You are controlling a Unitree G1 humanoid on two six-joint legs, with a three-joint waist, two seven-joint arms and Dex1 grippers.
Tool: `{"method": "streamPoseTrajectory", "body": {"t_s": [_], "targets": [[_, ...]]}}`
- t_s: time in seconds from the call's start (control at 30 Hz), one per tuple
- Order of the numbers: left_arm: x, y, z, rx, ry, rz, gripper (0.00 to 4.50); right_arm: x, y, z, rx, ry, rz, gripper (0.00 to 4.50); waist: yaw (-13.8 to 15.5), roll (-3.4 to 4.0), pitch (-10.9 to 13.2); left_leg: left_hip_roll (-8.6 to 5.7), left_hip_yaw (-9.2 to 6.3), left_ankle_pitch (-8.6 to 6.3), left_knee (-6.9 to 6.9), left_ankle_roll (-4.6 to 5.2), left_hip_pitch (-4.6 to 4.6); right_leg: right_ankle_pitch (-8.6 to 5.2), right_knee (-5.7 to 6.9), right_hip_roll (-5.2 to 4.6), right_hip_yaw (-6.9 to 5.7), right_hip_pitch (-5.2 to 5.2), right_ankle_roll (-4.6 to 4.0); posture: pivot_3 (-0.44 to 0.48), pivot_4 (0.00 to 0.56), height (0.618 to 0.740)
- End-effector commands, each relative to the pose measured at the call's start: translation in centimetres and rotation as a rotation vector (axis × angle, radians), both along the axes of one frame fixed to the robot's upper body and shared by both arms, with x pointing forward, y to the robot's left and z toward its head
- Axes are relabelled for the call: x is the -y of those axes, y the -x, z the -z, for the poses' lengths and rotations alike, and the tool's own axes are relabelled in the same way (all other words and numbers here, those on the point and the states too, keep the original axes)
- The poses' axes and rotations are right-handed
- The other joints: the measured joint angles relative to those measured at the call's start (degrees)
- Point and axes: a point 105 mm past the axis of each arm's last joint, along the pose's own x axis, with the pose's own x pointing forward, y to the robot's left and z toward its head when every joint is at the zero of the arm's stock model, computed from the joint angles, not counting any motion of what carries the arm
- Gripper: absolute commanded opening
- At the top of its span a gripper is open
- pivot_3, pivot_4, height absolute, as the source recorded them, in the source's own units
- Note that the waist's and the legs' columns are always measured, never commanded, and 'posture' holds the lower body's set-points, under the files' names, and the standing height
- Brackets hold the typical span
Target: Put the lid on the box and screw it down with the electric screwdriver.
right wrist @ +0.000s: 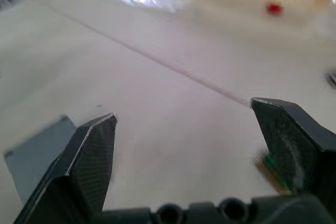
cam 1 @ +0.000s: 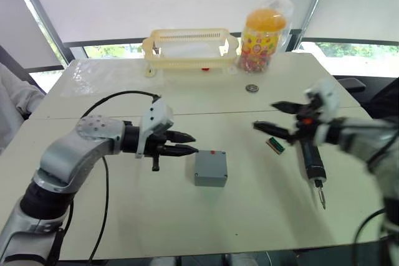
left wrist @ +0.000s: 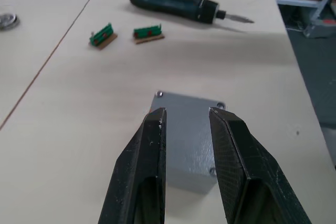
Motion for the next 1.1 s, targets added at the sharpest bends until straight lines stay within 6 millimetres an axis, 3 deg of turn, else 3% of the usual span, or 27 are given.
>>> {"method": "streamPoseTrajectory", "body": {"t_s": [0.03,0.17,0.33,0.57,1.1], "targets": [[1.9,1.4,-0.2,0.036,0.026,0.108,1.25,2.8,1.5,-0.6,-0.239,0.017,0.107,4.44,-0.2,0.04,0.0,0.0,0.06,-0.03,0.01,0.05,0.0,0.0,-0.02,0.0,0.03,-0.01,0.0,0.0,0.15,0.74],[3.2,1.6,0.1,0.038,0.049,0.136,1.25,5.9,2.1,0.3,-0.44,0.04,0.274,4.44,-0.7,0.03,0.0,0.07,0.29,-0.07,0.01,0.13,0.0,-0.02,0.01,0.05,0.15,-0.18,-0.04,0.0,0.15,0.74],[4.3,1.8,0.5,0.039,0.08,0.136,1.25,8.7,3.4,3.9,-0.717,0.03,0.425,4.44,-0.3,0.01,0.0,0.06,0.33,-0.08,0.05,0.13,-0.12,-0.03,0.01,0.06,0.19,-0.27,-0.05,0.0,0.15,0.74],[3.6,1.3,1.0,0.011,0.112,0.037,1.25,9.2,3.2,7.1,-0.835,0.032,0.479,4.44,-0.4,0.03,0.0,0.06,0.33,-0.07,0.14,0.13,-0.43,0.08,0.1,0.11,0.23,-0.6,0.15,0.0,0.15,0.74],[2.6,1.6,1.6,-0.015,0.125,-0.06,1.25,10.0,1.2,10.0,-0.88,0.03,0.605,4.44,-0.3,0.03,0.0,0.05,0.3,-0.07,0.18,0.13,-0.49,0.09,0.11,0.14,0.22,-0.62,0.16,0.0,0.15,0.74]]}}
